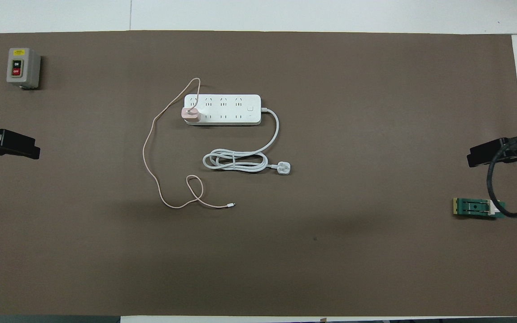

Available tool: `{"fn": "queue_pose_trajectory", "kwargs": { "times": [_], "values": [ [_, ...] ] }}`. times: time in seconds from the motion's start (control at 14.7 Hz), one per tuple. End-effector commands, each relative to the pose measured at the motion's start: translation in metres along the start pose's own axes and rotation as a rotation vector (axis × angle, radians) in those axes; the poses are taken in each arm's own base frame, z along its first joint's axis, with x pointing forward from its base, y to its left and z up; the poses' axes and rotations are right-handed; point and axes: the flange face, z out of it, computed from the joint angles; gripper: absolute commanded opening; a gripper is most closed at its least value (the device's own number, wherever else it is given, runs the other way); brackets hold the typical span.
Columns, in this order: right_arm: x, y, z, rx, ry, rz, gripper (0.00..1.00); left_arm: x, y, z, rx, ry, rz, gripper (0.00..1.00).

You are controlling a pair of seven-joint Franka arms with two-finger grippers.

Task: Unplug charger and place it aside

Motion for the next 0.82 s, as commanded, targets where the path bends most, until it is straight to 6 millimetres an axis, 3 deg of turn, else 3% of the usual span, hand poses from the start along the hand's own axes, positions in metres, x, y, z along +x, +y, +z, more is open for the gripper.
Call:
{"fn": "queue_pose_trajectory", "kwargs": {
  "times": [0.0,0.2,0.34,0.54,0.75],
  "values": [
    [-0.002,0.000,-0.005,0.021,0.007,-0.002,1.00,0.002,-0.003,0.003,-0.002,0.002,-0.079,1.00],
    [-0.001,-0.008,-0.003,0.034,0.007,-0.021,1.00,0.003,0.001,0.002,-0.004,0.000,-0.092,1.00],
    [0.003,-0.020,0.002,0.040,0.001,0.015,1.00,0.015,0.005,0.015,0.006,-0.021,-0.185,1.00],
    [0.019,-0.062,0.020,0.088,-0.027,0.153,1.00,0.050,0.032,0.025,0.010,-0.026,-0.315,1.00],
    [0.045,-0.101,0.051,0.129,-0.064,0.311,1.00,0.079,0.042,0.039,-0.011,-0.031,-0.426,1.00]
  ]
}}
